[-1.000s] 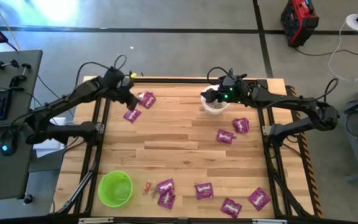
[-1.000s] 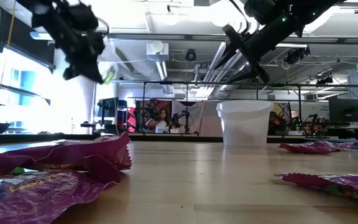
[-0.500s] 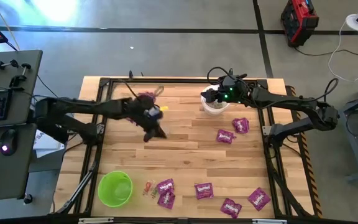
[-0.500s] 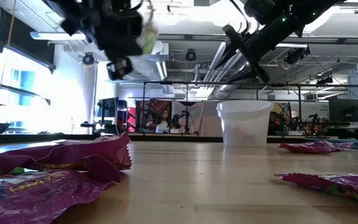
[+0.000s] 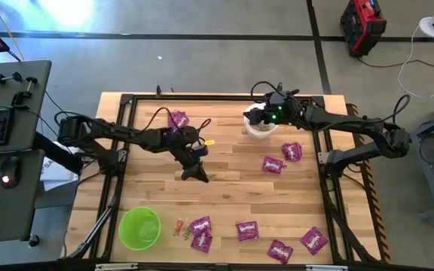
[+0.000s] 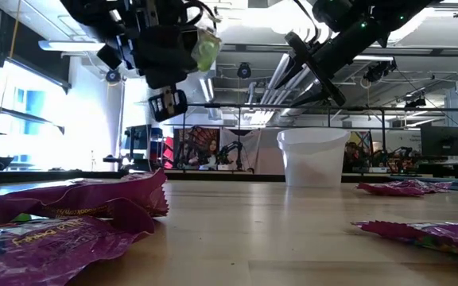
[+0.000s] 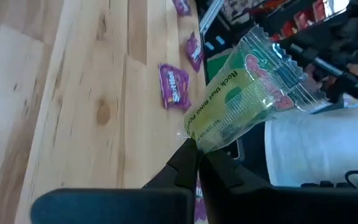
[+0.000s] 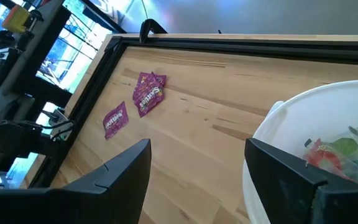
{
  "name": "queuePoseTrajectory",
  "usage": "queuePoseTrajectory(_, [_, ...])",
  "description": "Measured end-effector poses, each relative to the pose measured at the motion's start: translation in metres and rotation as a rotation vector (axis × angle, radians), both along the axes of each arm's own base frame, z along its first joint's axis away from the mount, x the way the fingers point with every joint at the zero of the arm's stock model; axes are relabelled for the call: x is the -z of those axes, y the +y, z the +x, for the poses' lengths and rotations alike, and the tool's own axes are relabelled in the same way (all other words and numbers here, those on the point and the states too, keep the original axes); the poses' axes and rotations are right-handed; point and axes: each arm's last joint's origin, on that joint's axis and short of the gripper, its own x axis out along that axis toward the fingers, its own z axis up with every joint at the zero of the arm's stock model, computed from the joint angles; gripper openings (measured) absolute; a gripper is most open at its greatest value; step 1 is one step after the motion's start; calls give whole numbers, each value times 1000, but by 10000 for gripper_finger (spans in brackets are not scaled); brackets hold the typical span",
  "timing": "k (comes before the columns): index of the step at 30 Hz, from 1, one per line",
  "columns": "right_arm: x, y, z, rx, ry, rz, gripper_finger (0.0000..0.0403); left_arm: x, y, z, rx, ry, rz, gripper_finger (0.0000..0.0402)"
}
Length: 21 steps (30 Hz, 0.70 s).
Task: Sort candy by brand, put in halloween buckets
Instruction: Put the green gummy into the white bucket
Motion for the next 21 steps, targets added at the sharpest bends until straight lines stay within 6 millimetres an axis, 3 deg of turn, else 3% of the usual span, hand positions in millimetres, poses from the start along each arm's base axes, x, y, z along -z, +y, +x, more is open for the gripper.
queuePoseTrajectory(4, [-11,-1,2,-44,-124,6,254,-10,10,4,-39,-38,1,0])
queuePoseTrajectory(8, [-55,-2,-4,-92,-444,-144,254,-38,31,22,-123,-110,149,0])
queuePoseTrajectory(13, [-100,0,-28,-73,-725,-338,254,-59,68,56,-188,-70,369,0])
queuePoseTrajectory(16, [-110,3,-39,-67,-750,-397,254,-61,90,84,-191,-49,435,0])
queuePoseTrajectory(21, [-108,7,-44,-78,-682,-399,254,-56,121,124,-310,-10,583,0])
